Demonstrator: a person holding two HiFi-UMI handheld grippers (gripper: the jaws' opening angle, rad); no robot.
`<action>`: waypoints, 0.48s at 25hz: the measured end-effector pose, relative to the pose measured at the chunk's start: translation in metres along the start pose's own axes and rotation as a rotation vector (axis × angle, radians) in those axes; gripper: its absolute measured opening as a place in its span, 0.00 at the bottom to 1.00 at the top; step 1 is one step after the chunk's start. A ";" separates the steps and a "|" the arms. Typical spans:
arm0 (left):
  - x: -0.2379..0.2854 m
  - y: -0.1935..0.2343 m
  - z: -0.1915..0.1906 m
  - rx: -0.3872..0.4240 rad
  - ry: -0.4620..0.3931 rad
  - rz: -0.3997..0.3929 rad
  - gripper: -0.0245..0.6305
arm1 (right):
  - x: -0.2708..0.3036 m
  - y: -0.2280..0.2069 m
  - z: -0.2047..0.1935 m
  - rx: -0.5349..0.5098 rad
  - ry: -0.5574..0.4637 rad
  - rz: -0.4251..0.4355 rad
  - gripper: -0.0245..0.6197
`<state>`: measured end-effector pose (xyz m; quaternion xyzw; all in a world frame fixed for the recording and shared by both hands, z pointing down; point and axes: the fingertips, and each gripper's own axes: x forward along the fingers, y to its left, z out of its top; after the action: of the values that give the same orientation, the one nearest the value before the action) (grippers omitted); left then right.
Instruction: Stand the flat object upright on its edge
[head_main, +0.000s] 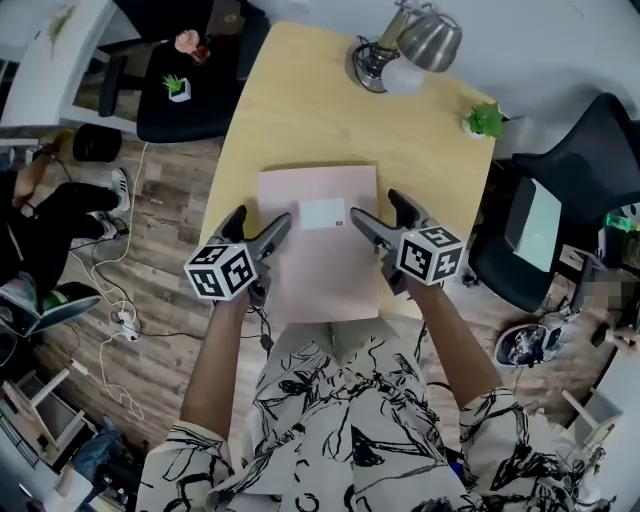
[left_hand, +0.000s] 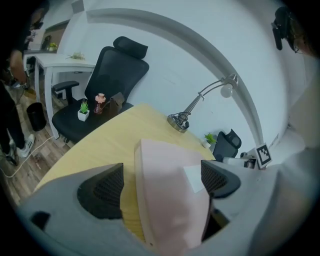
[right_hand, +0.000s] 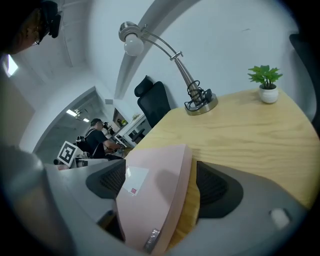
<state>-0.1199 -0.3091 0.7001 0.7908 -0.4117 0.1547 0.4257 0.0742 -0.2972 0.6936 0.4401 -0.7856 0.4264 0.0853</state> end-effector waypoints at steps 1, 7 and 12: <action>0.003 0.001 -0.003 -0.009 0.008 -0.002 0.76 | 0.004 -0.001 -0.003 0.013 0.008 0.006 0.73; 0.020 0.007 -0.013 -0.033 0.051 -0.007 0.75 | 0.022 -0.003 -0.013 0.063 0.059 0.029 0.72; 0.028 0.001 -0.020 -0.060 0.054 -0.019 0.72 | 0.028 -0.006 -0.026 0.146 0.063 0.052 0.71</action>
<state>-0.1015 -0.3084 0.7293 0.7772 -0.3970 0.1594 0.4614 0.0559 -0.2967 0.7271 0.4109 -0.7604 0.4984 0.0667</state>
